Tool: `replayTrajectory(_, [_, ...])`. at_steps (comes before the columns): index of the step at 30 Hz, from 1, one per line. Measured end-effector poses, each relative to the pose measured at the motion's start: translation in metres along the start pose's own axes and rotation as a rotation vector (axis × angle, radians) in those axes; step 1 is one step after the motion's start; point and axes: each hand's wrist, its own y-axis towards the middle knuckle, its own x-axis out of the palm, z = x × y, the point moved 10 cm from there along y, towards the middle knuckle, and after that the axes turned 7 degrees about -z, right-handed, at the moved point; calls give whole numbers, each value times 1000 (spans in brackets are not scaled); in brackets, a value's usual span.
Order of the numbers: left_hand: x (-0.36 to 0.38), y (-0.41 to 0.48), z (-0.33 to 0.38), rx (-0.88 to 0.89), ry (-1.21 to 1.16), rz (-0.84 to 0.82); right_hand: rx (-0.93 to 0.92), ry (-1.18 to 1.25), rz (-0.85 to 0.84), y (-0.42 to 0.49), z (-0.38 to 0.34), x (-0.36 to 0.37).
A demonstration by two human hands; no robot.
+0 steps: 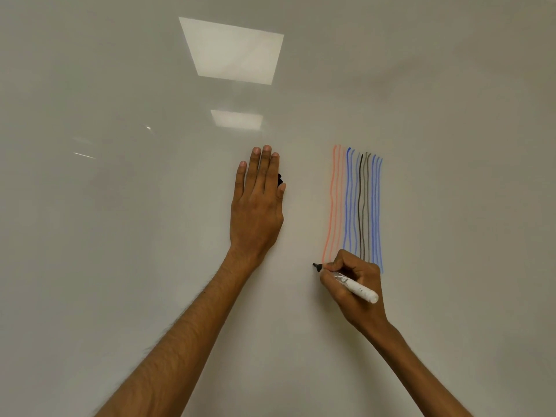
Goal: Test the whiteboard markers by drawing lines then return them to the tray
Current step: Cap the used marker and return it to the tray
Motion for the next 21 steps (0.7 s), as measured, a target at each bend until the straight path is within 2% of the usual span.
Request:
replayTrajectory(4, [1, 0, 0, -3, 6, -12, -16, 88, 135, 25, -17, -22])
replayTrajectory(10, [1, 0, 0, -6, 11, -14, -65, 147, 206, 93, -53, -38])
replayTrajectory(17, [2, 0, -1, 5, 11, -4, -1, 184, 210, 136, -53, -39])
replayTrajectory(21, [1, -1, -1, 6, 9, 3, -55, 167, 178, 132, -54, -34])
